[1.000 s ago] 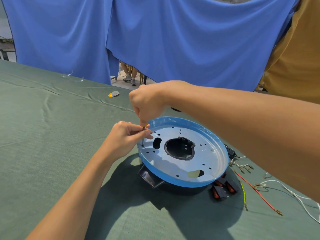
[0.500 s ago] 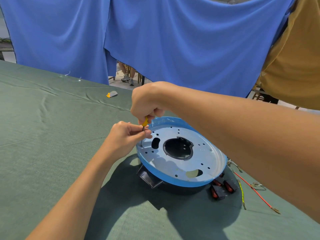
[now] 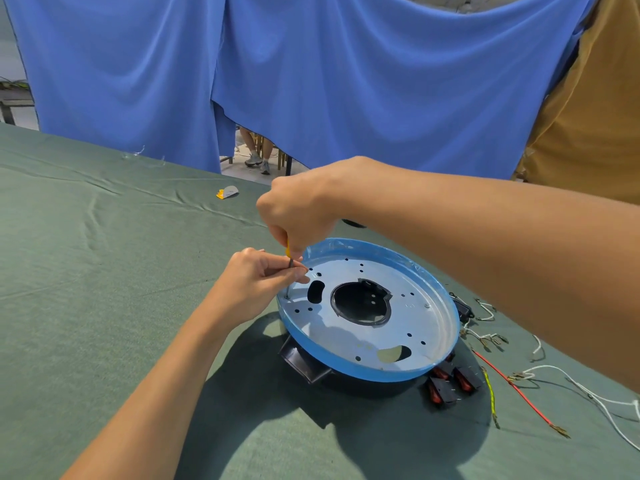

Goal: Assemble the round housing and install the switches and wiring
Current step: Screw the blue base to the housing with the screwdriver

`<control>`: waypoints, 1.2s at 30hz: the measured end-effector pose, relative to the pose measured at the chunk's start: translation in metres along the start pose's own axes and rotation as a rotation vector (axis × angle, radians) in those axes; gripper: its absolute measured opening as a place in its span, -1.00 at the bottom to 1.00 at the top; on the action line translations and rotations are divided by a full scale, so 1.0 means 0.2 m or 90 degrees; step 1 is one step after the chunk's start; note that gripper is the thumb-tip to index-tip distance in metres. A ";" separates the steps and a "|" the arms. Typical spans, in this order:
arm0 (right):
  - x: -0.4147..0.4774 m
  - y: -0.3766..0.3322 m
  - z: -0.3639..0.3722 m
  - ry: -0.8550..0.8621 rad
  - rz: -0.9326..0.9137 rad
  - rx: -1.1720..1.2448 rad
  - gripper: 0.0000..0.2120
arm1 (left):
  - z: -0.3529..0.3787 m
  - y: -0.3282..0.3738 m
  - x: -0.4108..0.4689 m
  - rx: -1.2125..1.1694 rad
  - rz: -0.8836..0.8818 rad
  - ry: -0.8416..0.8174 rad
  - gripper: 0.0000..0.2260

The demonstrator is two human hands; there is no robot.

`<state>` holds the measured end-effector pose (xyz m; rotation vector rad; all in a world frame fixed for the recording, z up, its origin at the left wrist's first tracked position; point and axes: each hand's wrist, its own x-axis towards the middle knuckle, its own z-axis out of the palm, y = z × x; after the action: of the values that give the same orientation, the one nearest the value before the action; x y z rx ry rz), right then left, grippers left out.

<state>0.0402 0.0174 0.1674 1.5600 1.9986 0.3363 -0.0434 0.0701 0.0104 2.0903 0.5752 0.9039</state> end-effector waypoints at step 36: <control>0.01 0.01 0.03 -0.006 0.040 0.100 -0.79 | 0.00 0.02 -0.01 0.032 0.020 -0.023 -0.84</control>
<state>0.0454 0.0196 0.1639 1.7204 2.0135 0.2007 -0.0437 0.0656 0.0127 2.1622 0.5537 0.8764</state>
